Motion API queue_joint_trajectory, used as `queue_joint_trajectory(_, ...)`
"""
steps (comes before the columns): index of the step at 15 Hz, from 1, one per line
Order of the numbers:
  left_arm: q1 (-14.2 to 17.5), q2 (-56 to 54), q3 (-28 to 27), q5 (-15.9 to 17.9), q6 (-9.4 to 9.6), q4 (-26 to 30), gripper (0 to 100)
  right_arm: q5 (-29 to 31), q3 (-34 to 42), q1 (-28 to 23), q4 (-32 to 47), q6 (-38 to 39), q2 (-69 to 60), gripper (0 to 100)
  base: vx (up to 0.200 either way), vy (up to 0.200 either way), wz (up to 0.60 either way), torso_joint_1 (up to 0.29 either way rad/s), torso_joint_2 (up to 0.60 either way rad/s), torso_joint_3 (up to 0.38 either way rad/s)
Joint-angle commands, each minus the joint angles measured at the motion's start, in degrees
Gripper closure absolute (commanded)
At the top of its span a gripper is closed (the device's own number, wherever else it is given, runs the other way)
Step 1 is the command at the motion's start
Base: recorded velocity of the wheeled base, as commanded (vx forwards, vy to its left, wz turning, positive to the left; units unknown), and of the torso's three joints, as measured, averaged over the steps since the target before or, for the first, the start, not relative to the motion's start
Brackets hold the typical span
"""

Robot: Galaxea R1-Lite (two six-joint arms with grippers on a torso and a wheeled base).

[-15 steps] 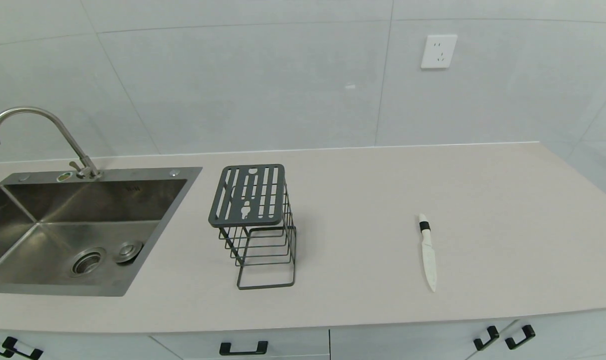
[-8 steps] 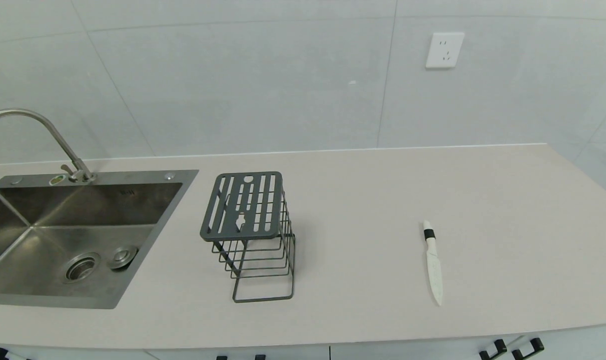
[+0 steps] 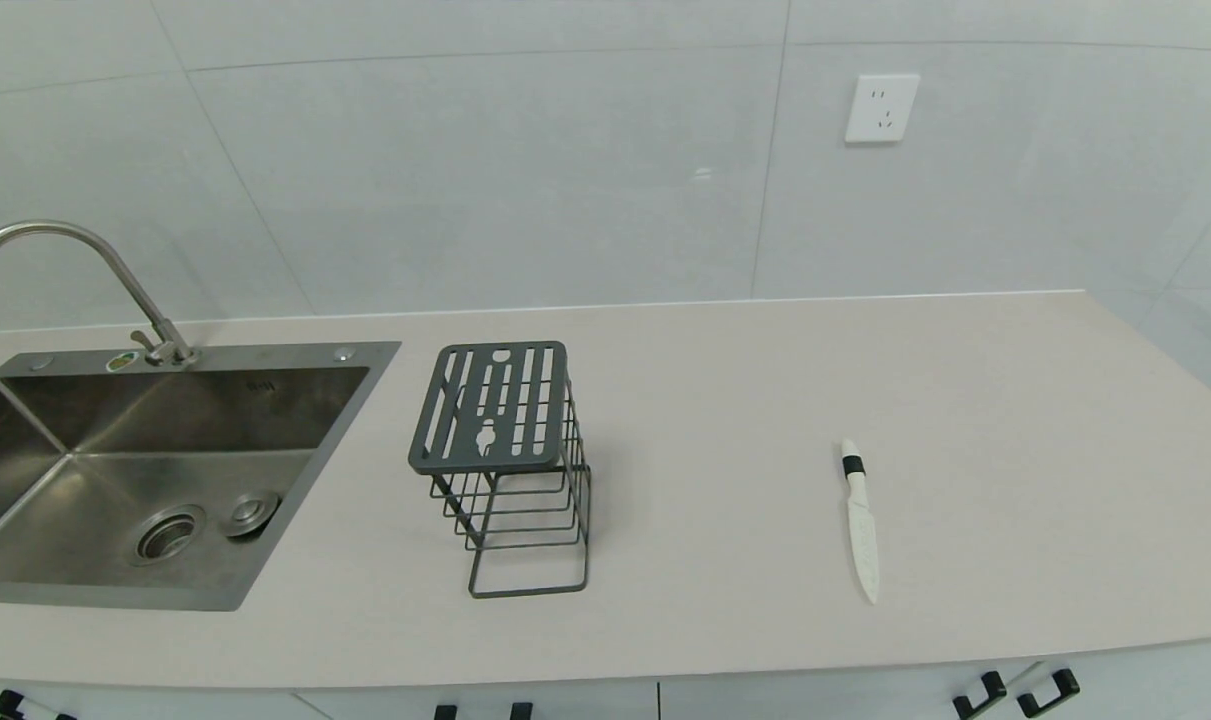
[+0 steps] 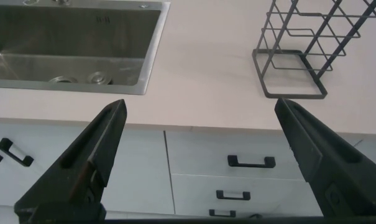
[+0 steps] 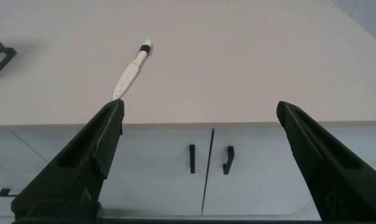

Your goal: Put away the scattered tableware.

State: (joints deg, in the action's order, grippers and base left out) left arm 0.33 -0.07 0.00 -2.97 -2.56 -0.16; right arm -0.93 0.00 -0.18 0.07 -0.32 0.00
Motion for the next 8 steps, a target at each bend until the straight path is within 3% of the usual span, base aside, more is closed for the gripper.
queue_joint_trajectory(1,0.0,0.1,0.0,0.0,0.01,0.0,0,0.0,0.0,0.0,0.0,0.0,0.0,0,0.0,0.0,0.0,0.0,0.0,0.0)
queue_joint_trajectory(4,0.0,0.1,0.0,0.0,0.27,0.1,0,-0.2,0.0,0.0,0.0,-0.5,0.1,0,0.0,0.0,0.0,0.0,0.0,0.0)
queue_joint_trajectory(8,0.0,0.1,0.0,0.1,0.19,0.1,0,-1.9,0.0,0.0,-0.5,-1.4,0.1,0,0.0,0.0,0.0,0.131,-0.26,-0.126)
